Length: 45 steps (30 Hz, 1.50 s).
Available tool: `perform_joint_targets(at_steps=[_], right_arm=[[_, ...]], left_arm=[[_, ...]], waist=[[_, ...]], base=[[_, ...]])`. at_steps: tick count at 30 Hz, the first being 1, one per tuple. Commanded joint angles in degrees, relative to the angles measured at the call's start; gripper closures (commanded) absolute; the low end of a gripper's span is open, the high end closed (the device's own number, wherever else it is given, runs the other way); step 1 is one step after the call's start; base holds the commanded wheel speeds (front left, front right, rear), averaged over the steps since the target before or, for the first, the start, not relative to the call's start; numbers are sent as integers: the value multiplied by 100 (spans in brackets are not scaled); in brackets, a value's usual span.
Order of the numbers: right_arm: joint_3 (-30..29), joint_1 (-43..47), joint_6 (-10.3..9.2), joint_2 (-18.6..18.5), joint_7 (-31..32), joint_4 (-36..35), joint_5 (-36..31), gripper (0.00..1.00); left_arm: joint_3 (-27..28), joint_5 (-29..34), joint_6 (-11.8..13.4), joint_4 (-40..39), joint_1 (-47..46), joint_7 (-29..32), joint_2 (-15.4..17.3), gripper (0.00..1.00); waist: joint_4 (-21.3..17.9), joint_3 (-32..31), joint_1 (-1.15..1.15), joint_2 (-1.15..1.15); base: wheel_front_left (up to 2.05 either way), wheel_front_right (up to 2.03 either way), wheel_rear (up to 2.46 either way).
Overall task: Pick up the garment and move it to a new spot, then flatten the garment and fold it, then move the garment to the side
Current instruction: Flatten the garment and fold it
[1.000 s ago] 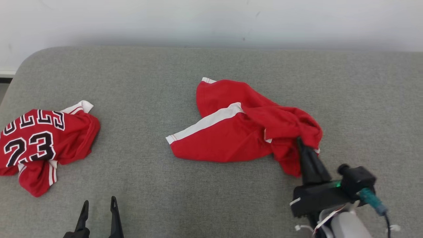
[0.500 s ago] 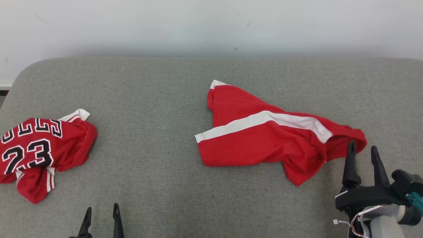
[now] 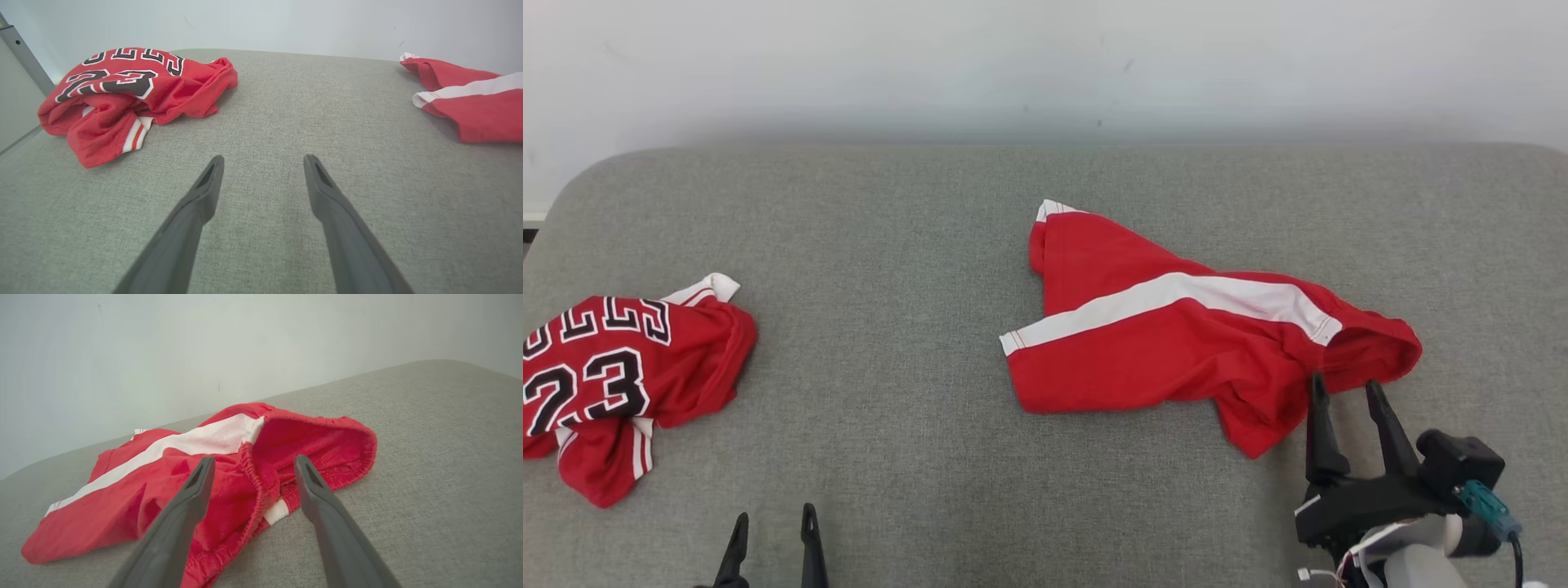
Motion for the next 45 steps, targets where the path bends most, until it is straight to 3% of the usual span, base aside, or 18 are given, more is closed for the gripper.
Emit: perform_joint_targets(at_steps=[1,7,12,13,15,16,17,20,26,30,34,35,40,45], right_arm=[[52,-95,-13,11,-1,3,28,0],[124,-519,-12,-74,-1,233,77,0],[-168,-766,-13,-92,-1,592,-118,9],[-161,-793,-12,-77,-1,641,-125,16],[-172,-841,-13,-71,-1,715,-139,54],[-171,-857,-13,-72,-1,757,-135,54],[-131,-869,-13,-67,-1,788,-91,100],[108,-897,-12,-39,-1,657,84,100],[1266,-736,-12,-16,-1,-357,984,100],[2440,-619,-13,-154,-1,-1223,2163,100],[3344,-511,-13,-588,0,-1978,3462,100],[3642,-408,-13,-877,0,-2149,4003,100],[3545,12,-13,-1425,-1,-1731,4409,100],[3011,364,-13,-1541,-1,-1119,4216,100]], left_arm=[[-25,64,-3,-10,-8,-19,-3,0],[-130,35,15,-4,-146,-19,-3,0],[-181,4,28,4,-150,-19,-3,0],[-189,0,30,2,-151,-19,-3,0],[-189,-5,43,9,-135,-19,-3,0],[-188,-6,50,9,-128,-19,-3,0],[-183,-6,50,4,-125,-19,-4,0],[-157,0,42,-13,-124,-19,-3,0],[-100,23,50,-41,-113,-19,-3,0],[-57,45,42,-22,-74,-19,-3,0],[-57,45,7,-29,-110,-19,-5,0],[-50,51,-7,-28,-117,-19,-2,0],[-40,69,3,-19,-44,-19,-2,0],[-9,97,-23,-23,-64,-19,-3,0]], waist=[[17,46,0,0],[201,252,0,0],[362,314,0,0],[386,319,0,0],[417,325,0,0],[432,328,0,0],[445,329,0,0],[462,327,0,0],[362,262,0,0],[226,188,0,0],[98,162,0,0],[36,154,0,0],[-119,114,0,0],[-234,89,0,0]], base=[[0,0,0],[0,0,0],[0,0,0],[0,0,0],[0,0,0],[0,0,0],[0,0,0],[0,0,0],[0,0,0],[0,0,0],[0,0,0],[0,0,0],[0,0,0],[0,0,0]])
